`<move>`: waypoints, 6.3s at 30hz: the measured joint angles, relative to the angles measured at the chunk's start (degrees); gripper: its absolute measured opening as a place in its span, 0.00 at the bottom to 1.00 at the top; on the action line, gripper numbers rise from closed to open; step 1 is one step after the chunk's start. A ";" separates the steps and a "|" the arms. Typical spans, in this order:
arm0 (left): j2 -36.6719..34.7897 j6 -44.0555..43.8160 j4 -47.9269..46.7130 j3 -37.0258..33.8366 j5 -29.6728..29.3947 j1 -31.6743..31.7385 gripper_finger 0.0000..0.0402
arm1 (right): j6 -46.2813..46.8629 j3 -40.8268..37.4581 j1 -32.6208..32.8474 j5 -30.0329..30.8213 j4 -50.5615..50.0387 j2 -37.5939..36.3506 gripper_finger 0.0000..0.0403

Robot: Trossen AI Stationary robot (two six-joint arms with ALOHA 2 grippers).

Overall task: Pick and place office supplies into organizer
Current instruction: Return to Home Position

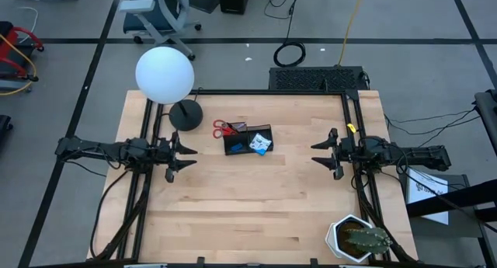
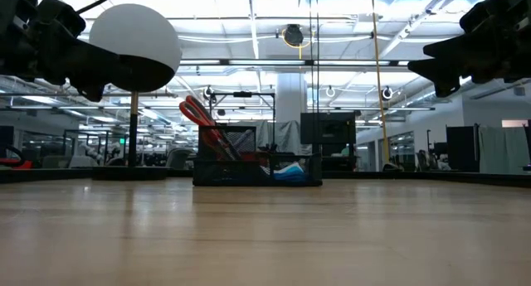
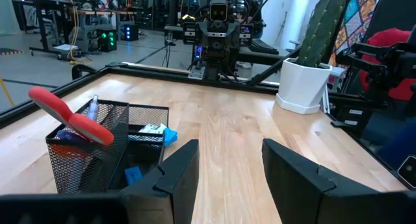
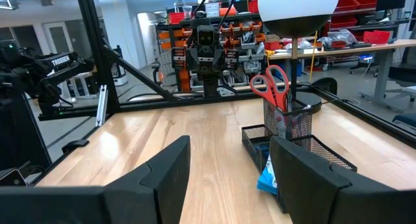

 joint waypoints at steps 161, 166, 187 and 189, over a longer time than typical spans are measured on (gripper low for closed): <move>-0.02 0.01 0.02 0.07 -0.13 0.02 0.43 | 0.00 0.02 0.01 0.00 0.02 -0.02 0.51; -0.01 0.02 0.02 0.07 -0.13 0.01 0.43 | 0.00 0.00 0.02 0.00 0.02 -0.02 0.52; 0.00 0.00 0.02 0.07 -0.13 0.02 0.43 | 0.02 0.01 0.01 0.00 0.02 0.00 0.52; -0.01 0.01 0.02 0.07 -0.12 0.01 0.43 | 0.00 0.00 0.02 0.00 0.02 -0.02 0.52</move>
